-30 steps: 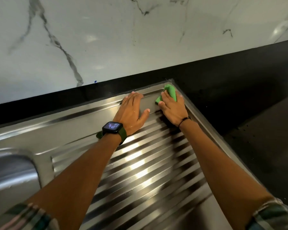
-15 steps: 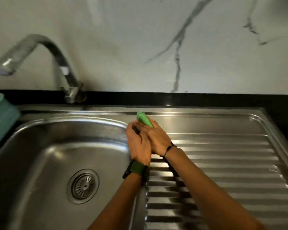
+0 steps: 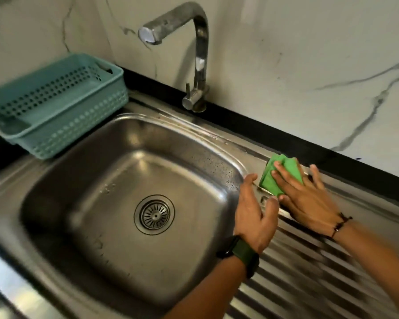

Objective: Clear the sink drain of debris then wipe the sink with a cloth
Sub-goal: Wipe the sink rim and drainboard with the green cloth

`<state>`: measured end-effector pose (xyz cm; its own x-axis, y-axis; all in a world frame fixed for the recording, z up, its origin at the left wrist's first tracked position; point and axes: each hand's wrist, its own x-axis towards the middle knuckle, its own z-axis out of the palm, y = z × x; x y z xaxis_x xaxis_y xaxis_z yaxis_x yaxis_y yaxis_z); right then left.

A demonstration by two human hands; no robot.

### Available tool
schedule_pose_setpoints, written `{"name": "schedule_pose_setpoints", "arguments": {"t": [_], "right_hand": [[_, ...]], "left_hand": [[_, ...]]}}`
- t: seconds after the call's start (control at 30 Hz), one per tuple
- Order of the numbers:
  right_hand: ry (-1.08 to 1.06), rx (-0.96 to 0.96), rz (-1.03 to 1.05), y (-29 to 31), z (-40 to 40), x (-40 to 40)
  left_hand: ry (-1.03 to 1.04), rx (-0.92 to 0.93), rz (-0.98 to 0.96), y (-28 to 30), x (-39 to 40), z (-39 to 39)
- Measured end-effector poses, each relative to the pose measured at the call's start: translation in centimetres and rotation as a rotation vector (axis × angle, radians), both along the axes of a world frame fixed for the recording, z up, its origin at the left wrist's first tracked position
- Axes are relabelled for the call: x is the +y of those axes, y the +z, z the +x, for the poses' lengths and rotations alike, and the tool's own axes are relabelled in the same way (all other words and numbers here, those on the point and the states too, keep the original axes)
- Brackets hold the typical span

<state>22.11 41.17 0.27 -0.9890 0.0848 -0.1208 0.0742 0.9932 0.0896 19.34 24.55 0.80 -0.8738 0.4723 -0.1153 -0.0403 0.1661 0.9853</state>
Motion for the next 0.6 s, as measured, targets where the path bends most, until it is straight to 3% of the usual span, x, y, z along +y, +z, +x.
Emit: {"name": "schedule_pose_setpoints", "arguments": {"t": [0.2,0.37,0.47,0.6], "right_hand": [[0.291,0.035,0.077,-0.7,-9.2,-1.6],[0.396,0.07,0.169,-1.0,-20.9,-8.8],[0.392,0.037,0.171,-0.3,-21.4,-9.9],[0.286,0.001,0.122,0.2,-15.4,-6.0]], "left_hand": [[0.023,0.007,0.109,0.2,0.0,0.1],[0.119,0.003,0.172,-0.3,0.0,-0.2],[0.145,-0.058,0.194,-0.3,-0.4,-0.2],[0.177,-0.198,0.303,-0.1,-1.2,-0.6]]}}
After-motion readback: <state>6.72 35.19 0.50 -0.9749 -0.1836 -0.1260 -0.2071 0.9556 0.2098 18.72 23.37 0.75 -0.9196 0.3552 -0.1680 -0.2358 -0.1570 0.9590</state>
